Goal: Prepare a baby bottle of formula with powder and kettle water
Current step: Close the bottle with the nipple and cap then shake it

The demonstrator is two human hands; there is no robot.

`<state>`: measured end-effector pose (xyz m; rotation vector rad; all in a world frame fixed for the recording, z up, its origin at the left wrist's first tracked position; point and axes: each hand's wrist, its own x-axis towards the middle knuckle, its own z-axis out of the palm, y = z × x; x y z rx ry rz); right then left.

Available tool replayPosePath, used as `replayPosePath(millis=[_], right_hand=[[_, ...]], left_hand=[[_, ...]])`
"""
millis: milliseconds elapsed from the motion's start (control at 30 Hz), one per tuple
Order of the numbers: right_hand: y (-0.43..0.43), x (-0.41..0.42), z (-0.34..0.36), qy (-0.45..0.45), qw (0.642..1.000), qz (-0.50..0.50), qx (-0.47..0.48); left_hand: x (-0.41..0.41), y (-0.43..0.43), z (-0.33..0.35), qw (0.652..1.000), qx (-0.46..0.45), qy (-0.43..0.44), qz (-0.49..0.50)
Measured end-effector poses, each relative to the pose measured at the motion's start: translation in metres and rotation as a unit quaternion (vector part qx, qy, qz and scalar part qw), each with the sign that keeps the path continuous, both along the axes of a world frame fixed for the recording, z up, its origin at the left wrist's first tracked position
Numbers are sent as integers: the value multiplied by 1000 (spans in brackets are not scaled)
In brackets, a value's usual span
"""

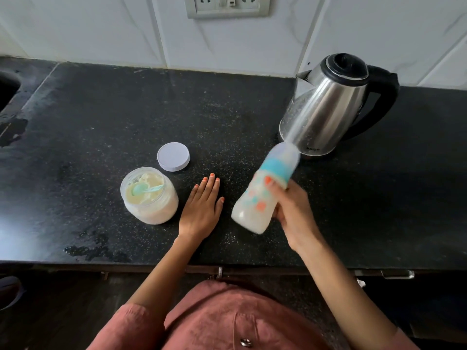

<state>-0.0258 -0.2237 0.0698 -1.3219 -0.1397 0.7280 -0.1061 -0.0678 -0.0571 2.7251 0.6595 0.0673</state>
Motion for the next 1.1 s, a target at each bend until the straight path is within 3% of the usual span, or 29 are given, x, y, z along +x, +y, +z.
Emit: replayPosePath(millis=[100,200,267,367,467,600,667,833,867,933,1033,1100], right_hand=[[-5,-4,-1,-53,995,61,-51],[-2,13,3,81,989,-104,62],[-2,19,1,111,974,-174,92],[-4,6,2,27,997,-64,15],[-9,-4,-1,-56,994,65,-72],[-3,15,4,76,990,-103,61],[0,18,4,70,985,-135,81],[-7,-6,6,-73,991,94,-51],[-7,-4,7,-67,993,86,-43],[-6,6,9,8,1000,-23,12],[0,13,5,89,977,-184,67],[2,2,1,57,986,-152,23]], left_hand=[[1,0,0,1000,-4,12,3],[0,-1,3,1000,7,0,2],[-1,-2,3,1000,2,5,0],[-1,-1,3,1000,1,3,2],[0,0,2,1000,-4,17,2],[-1,-1,2,1000,1,2,-3],[-1,-1,1,1000,3,3,-3],[0,0,4,1000,-9,13,5],[0,-1,4,1000,-10,9,6],[-1,-1,4,1000,-5,-1,3],[-1,-1,3,1000,-1,-2,-1],[-1,-1,2,1000,-1,-1,2]])
